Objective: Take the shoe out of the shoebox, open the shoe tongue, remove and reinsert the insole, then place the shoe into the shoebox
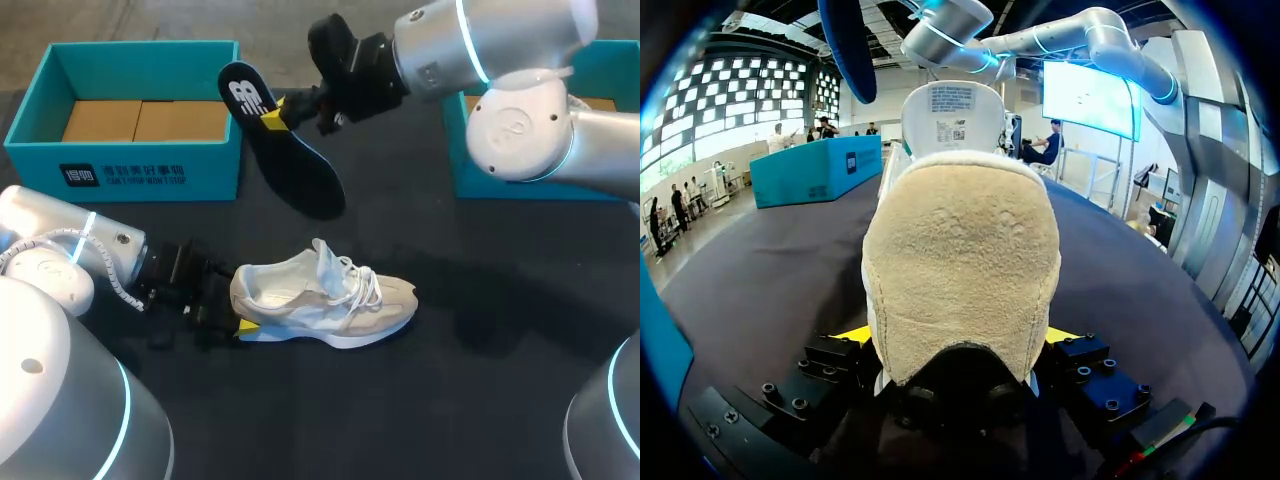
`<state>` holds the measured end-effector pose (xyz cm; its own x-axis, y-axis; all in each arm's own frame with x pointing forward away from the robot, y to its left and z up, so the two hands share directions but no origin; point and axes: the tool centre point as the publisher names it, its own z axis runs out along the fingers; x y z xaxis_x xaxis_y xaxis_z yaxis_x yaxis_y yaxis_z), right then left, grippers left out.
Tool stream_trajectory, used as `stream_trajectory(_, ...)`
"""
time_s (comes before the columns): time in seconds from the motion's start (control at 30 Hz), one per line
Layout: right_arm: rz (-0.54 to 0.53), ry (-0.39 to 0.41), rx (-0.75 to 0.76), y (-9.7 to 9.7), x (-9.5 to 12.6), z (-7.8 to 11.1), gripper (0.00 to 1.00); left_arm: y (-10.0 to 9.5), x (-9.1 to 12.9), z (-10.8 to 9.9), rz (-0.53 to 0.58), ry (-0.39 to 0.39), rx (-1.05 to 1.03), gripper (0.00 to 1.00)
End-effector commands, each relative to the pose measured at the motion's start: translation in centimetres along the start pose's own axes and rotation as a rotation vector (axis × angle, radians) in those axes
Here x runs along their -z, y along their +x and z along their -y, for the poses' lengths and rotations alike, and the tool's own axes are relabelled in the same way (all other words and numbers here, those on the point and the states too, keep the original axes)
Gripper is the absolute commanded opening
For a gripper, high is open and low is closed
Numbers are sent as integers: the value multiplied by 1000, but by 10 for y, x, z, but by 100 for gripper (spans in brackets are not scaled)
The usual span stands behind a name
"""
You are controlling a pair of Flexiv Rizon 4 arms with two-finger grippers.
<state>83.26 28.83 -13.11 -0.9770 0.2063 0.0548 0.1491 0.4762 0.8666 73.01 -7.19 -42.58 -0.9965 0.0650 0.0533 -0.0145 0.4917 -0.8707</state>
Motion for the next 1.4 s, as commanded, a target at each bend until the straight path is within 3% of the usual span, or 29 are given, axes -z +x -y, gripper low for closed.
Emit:
stream_trajectory(0.03,3,2,-1,1,0,0,0,-1,-2,-2,0,-2,0,0)
stream_trajectory(0.3,3,2,-1,1,0,0,0,-1,-2,-2,0,-2,0,0)
stream_trajectory(0.47,-45,-31,-59,-6,31,-5,0,-1,-2,-2,0,-2,0,0)
stream_trajectory(0.7,-128,2,-131,-7,68,-15,0,-1,-2,-2,0,-2,0,0)
stream_trajectory(1.1,-47,-69,-283,3,118,-31,0,-1,-2,-2,0,-2,0,0)
stream_trajectory(1.4,-69,-150,-395,16,150,-49,0,-1,-2,-2,0,-2,0,0)
